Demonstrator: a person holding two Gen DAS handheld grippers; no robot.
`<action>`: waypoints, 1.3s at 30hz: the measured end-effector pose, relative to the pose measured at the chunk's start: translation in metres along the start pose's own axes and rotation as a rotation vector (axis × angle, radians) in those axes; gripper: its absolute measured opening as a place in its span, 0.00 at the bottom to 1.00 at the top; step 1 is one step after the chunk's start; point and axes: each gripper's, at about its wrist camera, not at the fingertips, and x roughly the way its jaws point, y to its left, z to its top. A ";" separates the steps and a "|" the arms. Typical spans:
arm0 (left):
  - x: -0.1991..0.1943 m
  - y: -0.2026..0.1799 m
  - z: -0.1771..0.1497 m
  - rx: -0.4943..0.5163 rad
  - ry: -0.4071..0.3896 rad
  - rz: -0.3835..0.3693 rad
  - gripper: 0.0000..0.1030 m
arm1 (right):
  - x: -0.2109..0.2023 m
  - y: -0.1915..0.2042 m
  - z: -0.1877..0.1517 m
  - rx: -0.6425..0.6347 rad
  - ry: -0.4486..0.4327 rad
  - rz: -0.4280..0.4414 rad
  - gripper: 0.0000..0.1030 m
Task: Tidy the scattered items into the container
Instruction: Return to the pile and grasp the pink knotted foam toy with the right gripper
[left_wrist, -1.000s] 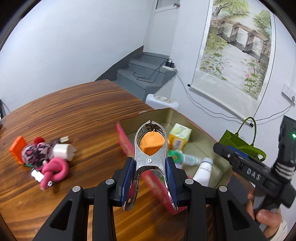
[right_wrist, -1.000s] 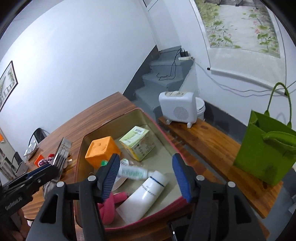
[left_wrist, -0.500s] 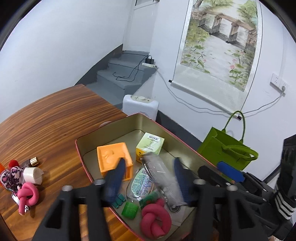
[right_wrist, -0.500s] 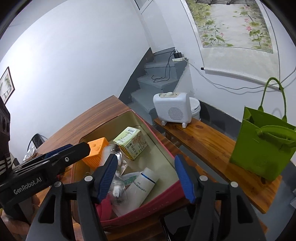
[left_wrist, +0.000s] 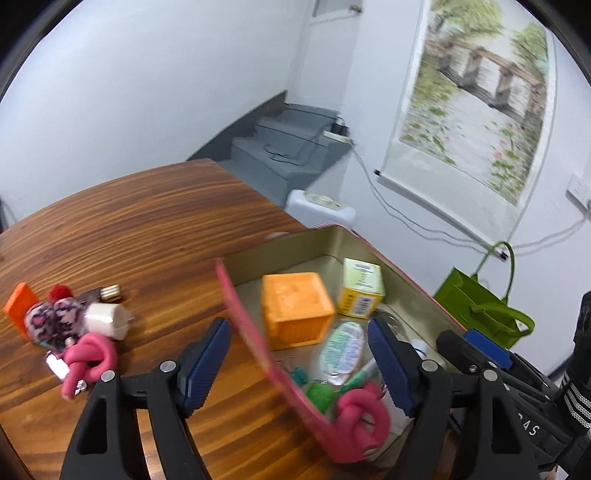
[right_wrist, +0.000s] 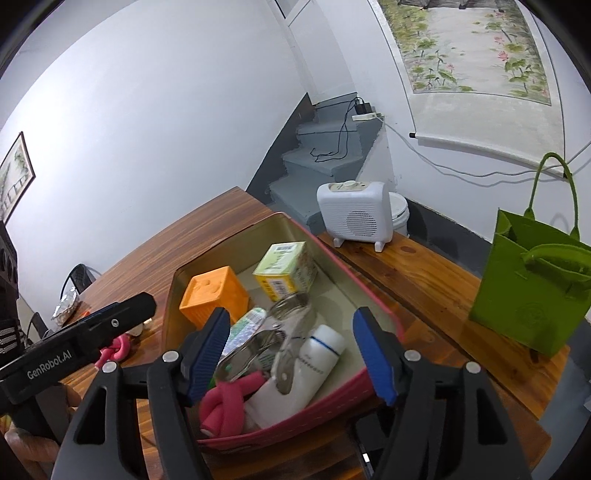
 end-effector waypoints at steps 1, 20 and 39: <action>-0.002 0.004 -0.001 -0.009 -0.002 0.008 0.76 | 0.000 0.003 0.000 -0.002 -0.001 0.004 0.71; -0.076 0.151 -0.023 -0.212 -0.078 0.227 0.86 | 0.004 0.126 -0.019 -0.195 0.013 0.168 0.77; -0.107 0.260 -0.078 -0.364 -0.040 0.388 0.86 | 0.100 0.247 -0.069 -0.392 0.287 0.232 0.77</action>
